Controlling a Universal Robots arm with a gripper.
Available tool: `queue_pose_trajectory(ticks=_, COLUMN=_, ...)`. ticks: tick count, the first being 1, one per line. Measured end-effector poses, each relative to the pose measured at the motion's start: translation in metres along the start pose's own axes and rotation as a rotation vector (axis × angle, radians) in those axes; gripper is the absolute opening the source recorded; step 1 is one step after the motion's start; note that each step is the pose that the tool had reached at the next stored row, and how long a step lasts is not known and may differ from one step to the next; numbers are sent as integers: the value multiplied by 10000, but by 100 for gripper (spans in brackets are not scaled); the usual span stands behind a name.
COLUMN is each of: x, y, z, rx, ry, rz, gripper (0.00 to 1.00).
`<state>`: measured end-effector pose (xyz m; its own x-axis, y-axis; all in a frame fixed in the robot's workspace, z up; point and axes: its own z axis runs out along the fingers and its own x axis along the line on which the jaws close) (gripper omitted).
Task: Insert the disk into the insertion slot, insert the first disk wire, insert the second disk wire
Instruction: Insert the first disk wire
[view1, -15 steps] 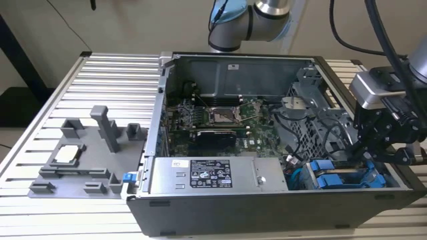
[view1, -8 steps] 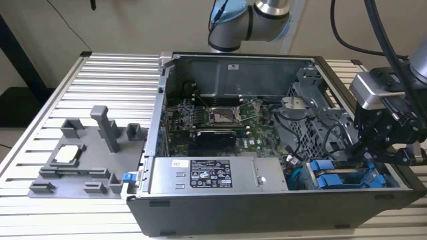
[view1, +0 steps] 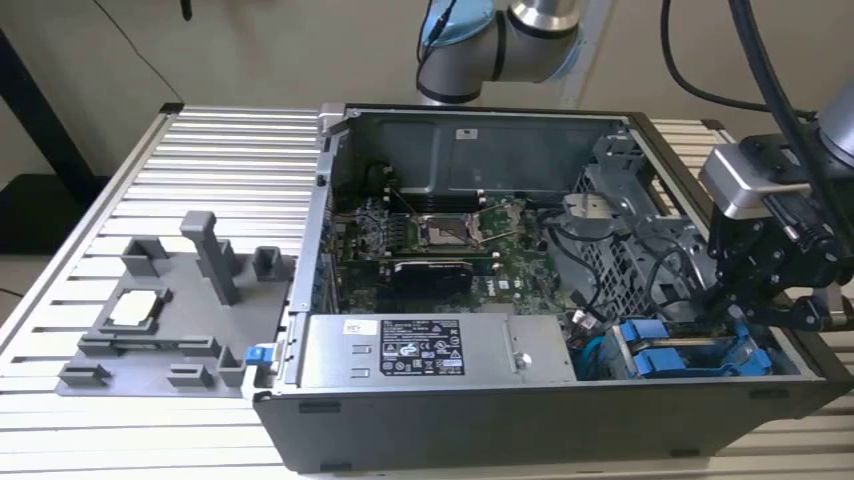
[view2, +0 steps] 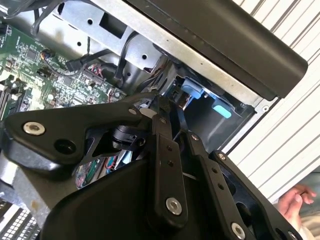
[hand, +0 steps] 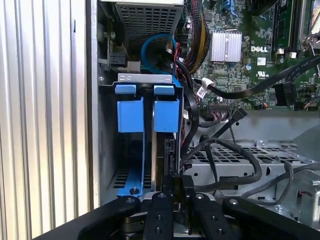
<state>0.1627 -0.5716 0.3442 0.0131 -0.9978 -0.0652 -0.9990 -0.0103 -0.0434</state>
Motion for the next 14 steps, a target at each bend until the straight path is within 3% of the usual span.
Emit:
queue_pose_trajectory(ticks=4, x=0, y=1, z=7, rx=-1, ry=31, rz=3, gripper=19)
queue_pose_trajectory(ticks=8, x=1, y=1, z=15, rx=-10, ry=109, rz=3, gripper=19)
queue_pose_trajectory(ticks=14, x=0, y=1, z=20, rx=-9, ry=134, rz=1, gripper=19)
